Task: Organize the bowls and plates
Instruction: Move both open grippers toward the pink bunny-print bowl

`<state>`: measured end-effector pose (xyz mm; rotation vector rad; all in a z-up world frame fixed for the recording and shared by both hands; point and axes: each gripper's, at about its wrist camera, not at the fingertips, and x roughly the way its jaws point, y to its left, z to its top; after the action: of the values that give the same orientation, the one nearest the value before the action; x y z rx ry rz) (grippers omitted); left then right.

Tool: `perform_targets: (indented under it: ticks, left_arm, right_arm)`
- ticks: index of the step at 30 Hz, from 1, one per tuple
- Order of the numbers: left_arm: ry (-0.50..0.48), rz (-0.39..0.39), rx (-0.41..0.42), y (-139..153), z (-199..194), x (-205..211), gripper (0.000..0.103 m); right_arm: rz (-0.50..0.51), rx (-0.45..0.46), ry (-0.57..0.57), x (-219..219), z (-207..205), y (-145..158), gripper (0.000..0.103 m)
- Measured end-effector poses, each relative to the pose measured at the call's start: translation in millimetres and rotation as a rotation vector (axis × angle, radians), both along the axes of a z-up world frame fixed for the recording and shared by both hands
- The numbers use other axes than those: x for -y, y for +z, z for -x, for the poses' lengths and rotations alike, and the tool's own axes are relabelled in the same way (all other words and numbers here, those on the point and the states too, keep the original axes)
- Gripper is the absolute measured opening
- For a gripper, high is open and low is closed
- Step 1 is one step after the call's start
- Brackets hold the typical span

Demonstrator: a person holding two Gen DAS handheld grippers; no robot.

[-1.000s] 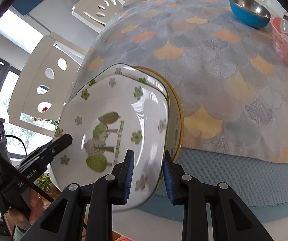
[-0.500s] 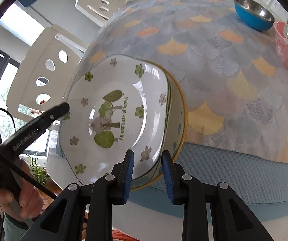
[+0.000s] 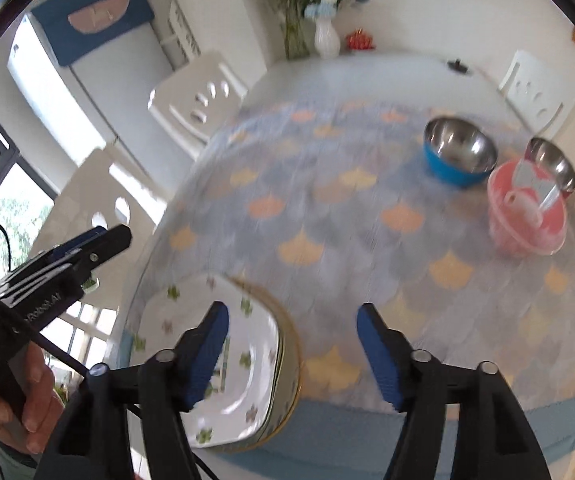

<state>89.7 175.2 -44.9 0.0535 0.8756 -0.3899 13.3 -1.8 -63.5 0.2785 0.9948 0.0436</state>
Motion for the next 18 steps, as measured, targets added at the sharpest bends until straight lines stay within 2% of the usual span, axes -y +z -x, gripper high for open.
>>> perform_targets:
  ticks: [2, 3, 8, 12, 15, 18]
  left_arm:
    - [-0.027, 0.019, 0.001, 4, -6, 12, 0.068]
    - [-0.042, 0.027, 0.003, 6, -9, 19, 0.071]
    - [-0.151, 0.03, -0.014, 9, -19, 70, 0.072]
    - [-0.215, 0.018, -0.042, 6, -26, 122, 0.072]
    - [-0.277, -0.002, -0.139, -8, -31, 170, 0.072]
    - [-0.299, 0.045, -0.204, -23, -31, 211, 0.072]
  right_arm:
    - [0.01, -0.013, -0.016, 9, -1, 2, 0.065]
    - [0.016, -0.022, -0.034, 15, 0, 2, 0.065]
    - [0.032, -0.044, -0.149, 65, 6, 2, 0.065]
    - [0.029, -0.051, -0.262, 127, 9, 0, 0.065]
    - [0.003, -0.037, -0.319, 170, 9, 0, 0.065]
    - [0.013, -0.043, -0.34, 212, 4, -6, 0.067]
